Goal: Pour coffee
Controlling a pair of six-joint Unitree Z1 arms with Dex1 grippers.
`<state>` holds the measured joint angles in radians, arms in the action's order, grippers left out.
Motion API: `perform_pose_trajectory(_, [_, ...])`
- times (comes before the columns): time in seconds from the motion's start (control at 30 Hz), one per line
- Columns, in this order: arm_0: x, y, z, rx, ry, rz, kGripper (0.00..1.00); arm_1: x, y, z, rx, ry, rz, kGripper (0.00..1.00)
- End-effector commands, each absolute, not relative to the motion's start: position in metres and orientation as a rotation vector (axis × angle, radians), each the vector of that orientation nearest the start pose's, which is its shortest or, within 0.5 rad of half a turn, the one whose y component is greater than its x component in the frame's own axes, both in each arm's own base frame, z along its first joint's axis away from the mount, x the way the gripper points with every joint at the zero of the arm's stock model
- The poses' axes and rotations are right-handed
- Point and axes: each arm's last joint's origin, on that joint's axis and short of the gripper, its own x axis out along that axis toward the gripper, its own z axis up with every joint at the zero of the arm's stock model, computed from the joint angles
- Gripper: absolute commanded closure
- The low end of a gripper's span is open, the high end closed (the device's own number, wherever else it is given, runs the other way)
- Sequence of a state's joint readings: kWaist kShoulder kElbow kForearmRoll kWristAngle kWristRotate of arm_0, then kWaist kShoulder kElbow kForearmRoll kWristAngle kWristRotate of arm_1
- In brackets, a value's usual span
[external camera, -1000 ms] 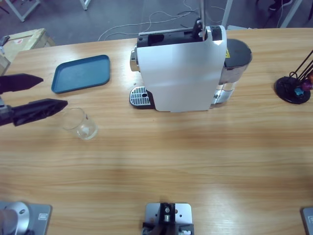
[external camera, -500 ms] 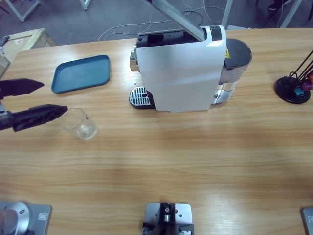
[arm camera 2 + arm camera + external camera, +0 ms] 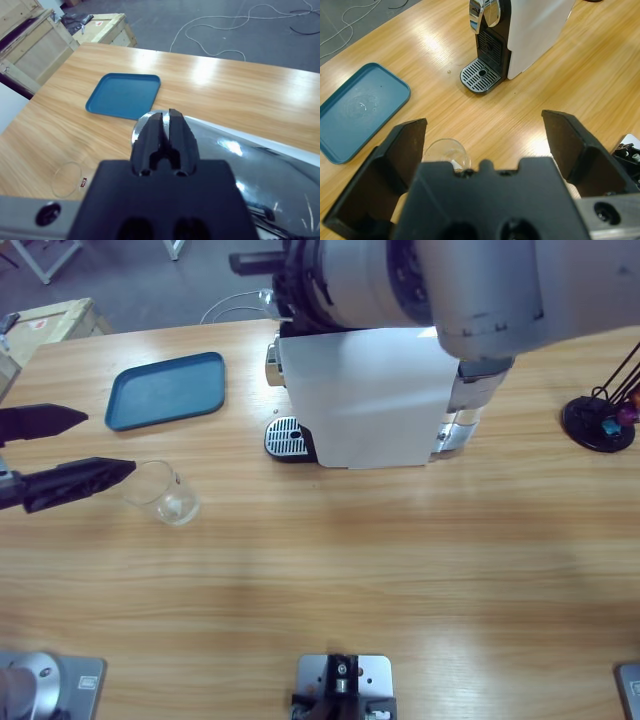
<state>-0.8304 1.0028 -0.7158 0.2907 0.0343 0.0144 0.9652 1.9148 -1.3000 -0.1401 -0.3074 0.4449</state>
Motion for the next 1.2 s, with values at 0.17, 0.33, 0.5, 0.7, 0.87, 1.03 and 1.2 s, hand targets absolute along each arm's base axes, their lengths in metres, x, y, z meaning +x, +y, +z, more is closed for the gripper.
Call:
perform_pose_trajectory(0.17, [0.088, -0.094, 0.319, 0.257, 0.561, -0.763, 0.01, 0.266, 0.332, 0.178, -0.06, 0.839, 0.439, 1.0])
perform_pose_trajectory(0.33, [0.086, -0.082, 0.316, 0.205, 0.544, -0.609, 0.009, 0.241, 0.3, 0.277, -0.075, 0.607, 0.552, 0.594])
perform_pose_trajectory(0.5, [0.083, -0.071, 0.306, -0.018, 0.655, -0.402, 0.009, 0.173, 0.209, 0.391, -0.126, 0.415, 0.593, 0.0])
perform_pose_trajectory(0.7, [0.098, -0.091, 0.268, -0.109, 0.901, -0.286, 0.009, 0.102, 0.111, 0.366, -0.204, 0.533, 0.532, 0.0])
perform_pose_trajectory(0.87, [0.1, -0.102, 0.233, -0.047, 0.97, -0.289, 0.009, 0.083, 0.084, 0.353, -0.226, 0.573, 0.502, 0.0])
perform_pose_trajectory(1.03, [0.106, -0.105, 0.212, 0.017, 0.945, -0.228, 0.009, 0.081, 0.078, 0.35, -0.251, 0.605, 0.469, 0.0])
perform_pose_trajectory(1.2, [0.122, -0.121, 0.203, 0.083, 0.904, -0.205, 0.012, 0.079, 0.076, 0.348, -0.266, 0.622, 0.464, 0.0])
